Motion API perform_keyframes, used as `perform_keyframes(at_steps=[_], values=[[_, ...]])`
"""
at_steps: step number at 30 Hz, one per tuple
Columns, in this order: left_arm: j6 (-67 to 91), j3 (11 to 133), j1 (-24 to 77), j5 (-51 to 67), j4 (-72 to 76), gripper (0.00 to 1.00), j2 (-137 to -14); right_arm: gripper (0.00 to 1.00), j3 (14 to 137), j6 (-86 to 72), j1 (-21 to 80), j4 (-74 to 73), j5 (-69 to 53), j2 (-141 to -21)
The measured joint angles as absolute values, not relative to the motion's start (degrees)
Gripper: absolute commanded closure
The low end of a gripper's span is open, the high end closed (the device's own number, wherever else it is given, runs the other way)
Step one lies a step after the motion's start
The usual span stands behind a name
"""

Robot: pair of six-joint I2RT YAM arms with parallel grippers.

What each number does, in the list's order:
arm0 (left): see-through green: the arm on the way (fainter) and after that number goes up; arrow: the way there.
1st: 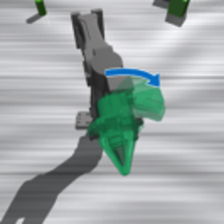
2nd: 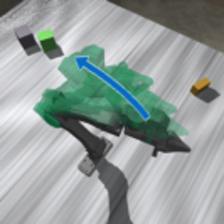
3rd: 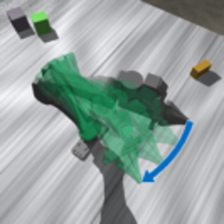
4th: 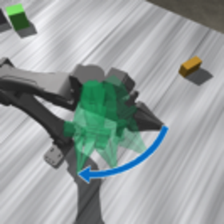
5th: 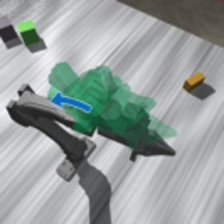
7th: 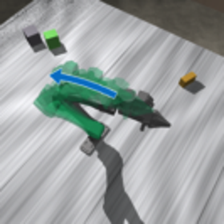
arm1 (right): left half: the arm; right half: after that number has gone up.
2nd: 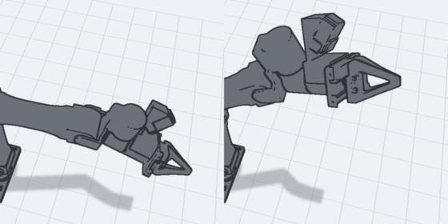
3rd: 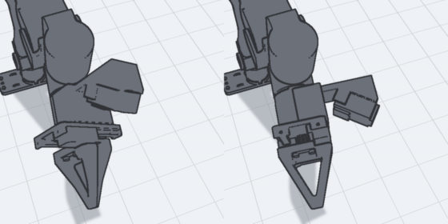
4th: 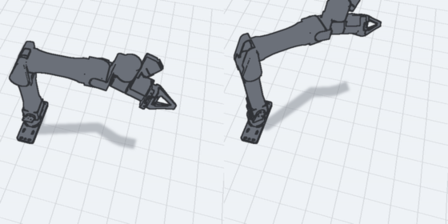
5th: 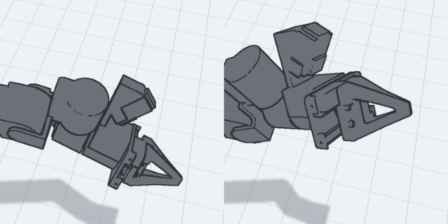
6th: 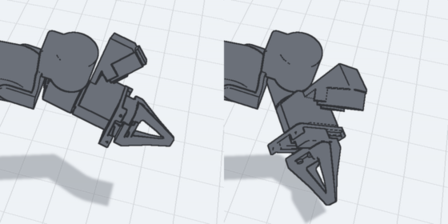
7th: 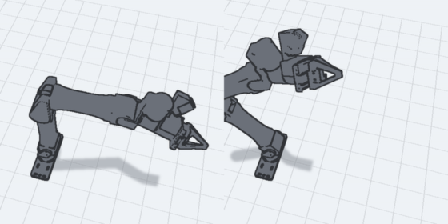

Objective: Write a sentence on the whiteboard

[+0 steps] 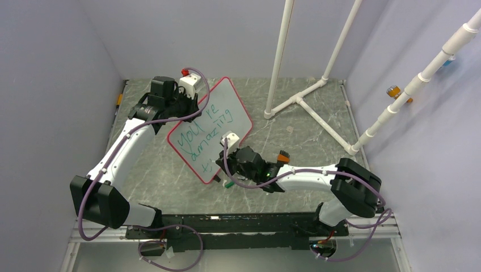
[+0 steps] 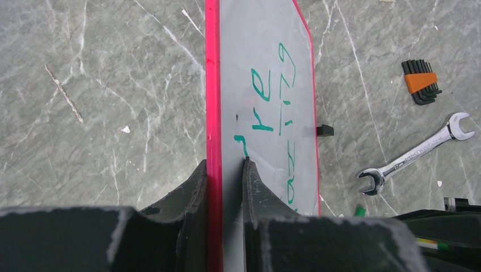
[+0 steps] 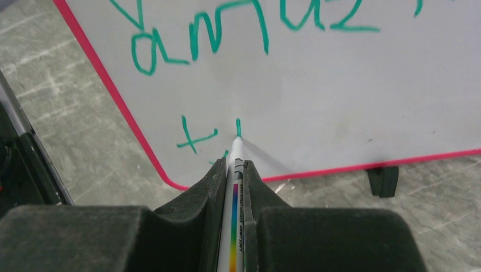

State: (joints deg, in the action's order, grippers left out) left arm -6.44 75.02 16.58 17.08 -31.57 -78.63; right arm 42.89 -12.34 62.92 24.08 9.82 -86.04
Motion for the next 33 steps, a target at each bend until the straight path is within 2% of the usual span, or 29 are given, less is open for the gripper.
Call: perform_keyframes(at_steps=[14,33], values=[[-6.33,75.02,16.6,17.1,-31.64,1.0,-78.61,1.0,39.53,-14.15,62.92,22.79,8.58,-86.04],[-6.37,75.02,16.6,17.12,-31.62,1.0,-78.61,1.0,43.09,-12.47,62.92,20.53,8.67,-86.3]])
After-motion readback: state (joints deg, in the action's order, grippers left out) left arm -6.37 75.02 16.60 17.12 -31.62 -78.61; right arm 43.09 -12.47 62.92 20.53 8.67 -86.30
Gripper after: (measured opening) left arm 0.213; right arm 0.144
